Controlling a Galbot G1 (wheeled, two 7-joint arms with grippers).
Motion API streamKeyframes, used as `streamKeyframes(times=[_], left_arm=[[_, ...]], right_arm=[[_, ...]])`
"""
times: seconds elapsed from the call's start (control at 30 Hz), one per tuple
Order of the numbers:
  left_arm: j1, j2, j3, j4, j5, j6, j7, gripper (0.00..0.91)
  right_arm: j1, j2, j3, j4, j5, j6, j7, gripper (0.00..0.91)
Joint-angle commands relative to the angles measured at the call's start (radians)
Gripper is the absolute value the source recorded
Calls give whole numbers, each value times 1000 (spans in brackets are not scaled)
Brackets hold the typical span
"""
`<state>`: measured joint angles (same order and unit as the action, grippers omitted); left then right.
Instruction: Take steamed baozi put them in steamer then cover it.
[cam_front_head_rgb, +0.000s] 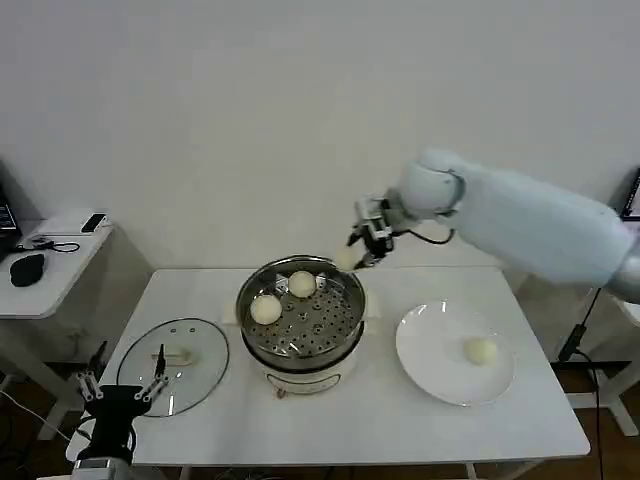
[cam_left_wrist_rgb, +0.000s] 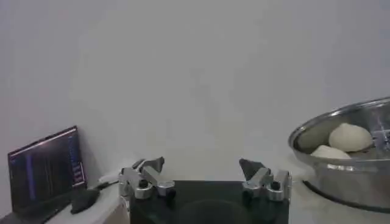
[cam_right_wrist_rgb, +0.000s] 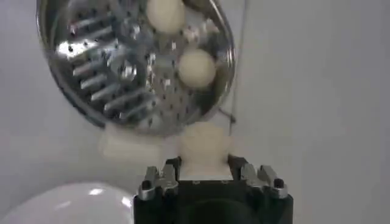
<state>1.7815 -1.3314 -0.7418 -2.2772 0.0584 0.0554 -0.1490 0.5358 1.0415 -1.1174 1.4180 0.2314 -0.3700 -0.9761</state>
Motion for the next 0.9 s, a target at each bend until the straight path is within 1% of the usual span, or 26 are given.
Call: streamKeyframes(times=[0.03,0.27,0.5,0.83,0.9], left_arm=[[1,-6,-13,0,-2,0,0,907],[1,-12,-16,3,-2,-1,-1,907],[4,-18,-17,3,-2,-3,-2,907],[5,-20,-23,4,-8,-5,-3,907],[6,-20,-23,4,-8,-5,-4,907]], right_arm=[[-6,170,-80,0,-32,65,-16,554],[-37,175,-121,11,-78,134,-42,554],[-65,184,-142,10,-91,193,-44,554],[-67,188,-153,12,-119,222,-51,564],[-67,187,-155,11,-126,227,-55,655]])
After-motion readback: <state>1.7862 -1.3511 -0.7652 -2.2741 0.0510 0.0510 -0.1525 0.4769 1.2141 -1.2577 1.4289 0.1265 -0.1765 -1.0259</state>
